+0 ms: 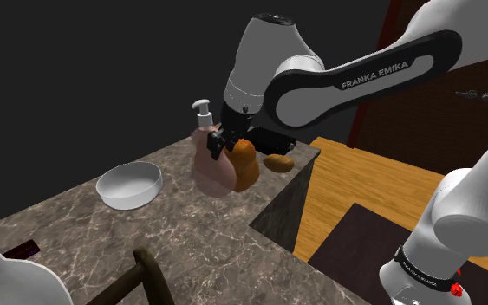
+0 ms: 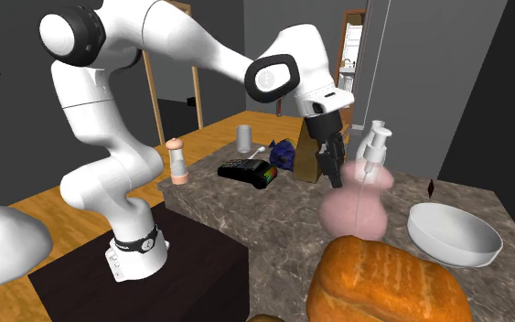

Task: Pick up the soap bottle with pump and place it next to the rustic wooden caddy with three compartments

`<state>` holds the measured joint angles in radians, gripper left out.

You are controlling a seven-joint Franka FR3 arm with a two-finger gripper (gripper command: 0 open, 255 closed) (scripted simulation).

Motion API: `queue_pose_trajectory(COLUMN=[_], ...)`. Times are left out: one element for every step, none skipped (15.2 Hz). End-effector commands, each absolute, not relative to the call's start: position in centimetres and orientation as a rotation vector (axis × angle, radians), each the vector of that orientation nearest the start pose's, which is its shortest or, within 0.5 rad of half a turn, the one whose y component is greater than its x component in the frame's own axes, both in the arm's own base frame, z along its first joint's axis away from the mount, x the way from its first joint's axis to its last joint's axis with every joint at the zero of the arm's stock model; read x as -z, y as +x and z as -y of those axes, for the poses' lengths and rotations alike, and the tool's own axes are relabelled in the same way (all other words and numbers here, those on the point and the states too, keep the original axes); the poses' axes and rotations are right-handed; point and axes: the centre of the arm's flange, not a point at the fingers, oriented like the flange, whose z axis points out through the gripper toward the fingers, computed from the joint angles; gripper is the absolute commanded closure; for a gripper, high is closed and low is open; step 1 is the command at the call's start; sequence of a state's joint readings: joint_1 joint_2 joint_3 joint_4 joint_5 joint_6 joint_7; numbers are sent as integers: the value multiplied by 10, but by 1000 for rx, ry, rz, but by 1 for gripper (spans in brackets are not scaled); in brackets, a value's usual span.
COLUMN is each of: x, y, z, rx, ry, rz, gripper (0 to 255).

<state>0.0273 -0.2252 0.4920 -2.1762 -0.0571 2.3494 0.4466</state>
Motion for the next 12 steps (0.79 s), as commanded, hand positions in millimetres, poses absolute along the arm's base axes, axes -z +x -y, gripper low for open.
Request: queue_pose_trajectory(x=[-527,-532,-537,-542,-548,-553,-558,-564,-569,-574,-579,-585], y=[449,449,449,449,449,449,449,449,449,449,449,449], z=[-271,-271,-271,-271,-271,-271,-271,-271,-271,-271,-271,-271], rx=[618,618,618,618,618,618,618,618,618,618,618,618], ry=[-3039,-3039,-3039,-3039,-3039,-3039,-3039,-3039,-3039,-3039,-3039,-3039], rz=[174,174,174,174,174,174,174,174,174,174,174,174], gripper=[255,255,255,255,255,255,255,255,255,255,255,255])
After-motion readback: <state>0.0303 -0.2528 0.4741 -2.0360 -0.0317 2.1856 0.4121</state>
